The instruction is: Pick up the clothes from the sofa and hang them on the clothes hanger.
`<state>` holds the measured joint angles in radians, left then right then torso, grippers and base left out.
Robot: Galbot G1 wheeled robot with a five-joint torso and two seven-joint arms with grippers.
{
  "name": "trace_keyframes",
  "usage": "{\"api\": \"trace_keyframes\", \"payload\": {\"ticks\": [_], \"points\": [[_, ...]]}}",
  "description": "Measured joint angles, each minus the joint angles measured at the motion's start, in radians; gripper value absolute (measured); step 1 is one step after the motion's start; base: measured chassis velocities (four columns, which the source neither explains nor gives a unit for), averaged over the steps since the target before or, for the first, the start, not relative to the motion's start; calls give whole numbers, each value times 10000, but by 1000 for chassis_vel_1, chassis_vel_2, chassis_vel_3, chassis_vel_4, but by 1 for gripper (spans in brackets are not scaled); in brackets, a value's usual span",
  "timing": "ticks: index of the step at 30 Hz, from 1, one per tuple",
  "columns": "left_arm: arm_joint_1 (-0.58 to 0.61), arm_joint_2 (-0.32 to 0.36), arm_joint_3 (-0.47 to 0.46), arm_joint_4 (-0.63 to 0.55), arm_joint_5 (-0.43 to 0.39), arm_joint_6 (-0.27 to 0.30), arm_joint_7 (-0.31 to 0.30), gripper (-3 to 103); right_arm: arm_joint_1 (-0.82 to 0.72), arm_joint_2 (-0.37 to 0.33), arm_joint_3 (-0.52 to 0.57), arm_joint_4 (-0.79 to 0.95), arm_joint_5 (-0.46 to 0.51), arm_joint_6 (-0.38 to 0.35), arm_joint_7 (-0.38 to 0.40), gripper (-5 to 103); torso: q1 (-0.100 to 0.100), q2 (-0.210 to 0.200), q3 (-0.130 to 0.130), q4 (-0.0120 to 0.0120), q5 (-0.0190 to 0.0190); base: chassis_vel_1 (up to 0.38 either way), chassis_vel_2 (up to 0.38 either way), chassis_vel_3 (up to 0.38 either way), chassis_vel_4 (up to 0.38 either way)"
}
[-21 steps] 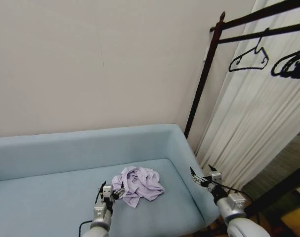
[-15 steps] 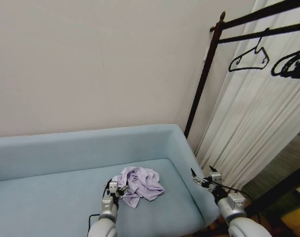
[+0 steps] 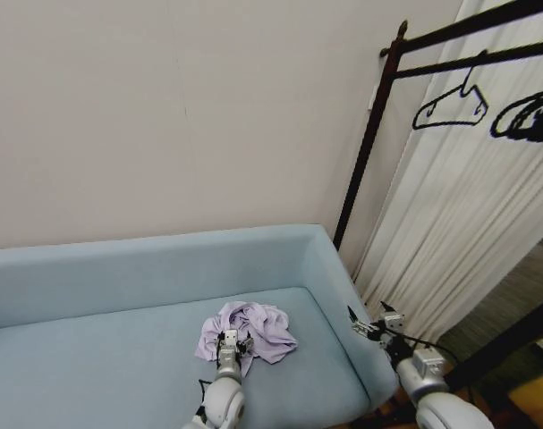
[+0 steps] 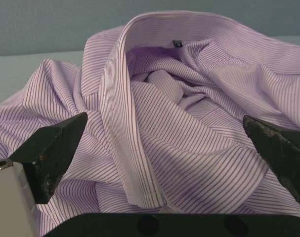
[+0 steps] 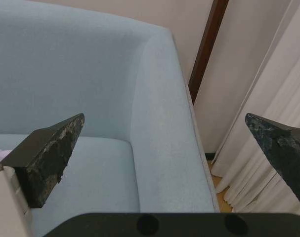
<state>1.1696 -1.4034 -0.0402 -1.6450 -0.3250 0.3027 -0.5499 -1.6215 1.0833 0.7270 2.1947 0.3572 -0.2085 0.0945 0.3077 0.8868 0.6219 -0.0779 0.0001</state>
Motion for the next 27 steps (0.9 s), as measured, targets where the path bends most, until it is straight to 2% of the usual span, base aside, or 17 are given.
{"api": "trace_keyframes", "payload": {"ticks": [2, 7, 9, 12, 13, 15, 18, 22, 24, 27], "points": [[0, -29, -8, 38, 5, -17, -59, 102, -1, 8, 10, -27, 0, 9, 0, 100, 0, 0, 0, 0, 0, 0, 0, 0, 0], [99, -14, -76, 67, 70, -29, -128, 81, 112, 14, 26, -204, -5, 24, 0, 100, 0, 0, -1, 0, 0, 0, 0, 0, 0], [104, -1, -84, 86, 85, -37, -128, 81, 149, 16, 20, -235, -5, 24, 0, 100, 0, 0, 0, 1, -1, 0, 0, 0, 0], [98, 20, -111, 159, 143, -43, -128, 64, 258, 20, -1, -346, -5, 24, -3, 100, 0, 1, 0, 1, -1, 0, 0, 0, 0], [98, 20, -111, 159, 143, -43, -128, 64, 258, 20, -1, -346, -5, 24, -3, 100, 0, 1, 0, 1, -1, 0, 0, 0, 0], [85, 20, -109, 180, 206, -50, -128, 54, 302, 22, -3, -397, -9, 24, -4, 100, 0, 0, -1, 1, -1, 0, 0, 0, 0], [103, 31, -76, 139, 280, -50, -128, 48, 302, 25, 5, -421, -10, 22, -14, 100, 0, 0, -1, 0, -1, 0, 0, 0, 0], [111, -9, -25, 171, 308, -45, -119, 26, 307, 28, 33, -498, -14, 22, -19, 100, 0, 0, -1, 0, -1, 0, 0, 0, 0], [111, -20, -24, 181, 310, -45, -119, 26, 324, 28, 37, -515, -14, 22, -18, 100, 0, 0, -1, 0, -1, 0, 0, 0, 0], [147, -18, -24, 156, 323, -32, -121, 11, 352, 23, 44, -557, -28, 27, -21, 100, 0, 0, -1, 0, -1, 0, 0, 0, 0]]}}
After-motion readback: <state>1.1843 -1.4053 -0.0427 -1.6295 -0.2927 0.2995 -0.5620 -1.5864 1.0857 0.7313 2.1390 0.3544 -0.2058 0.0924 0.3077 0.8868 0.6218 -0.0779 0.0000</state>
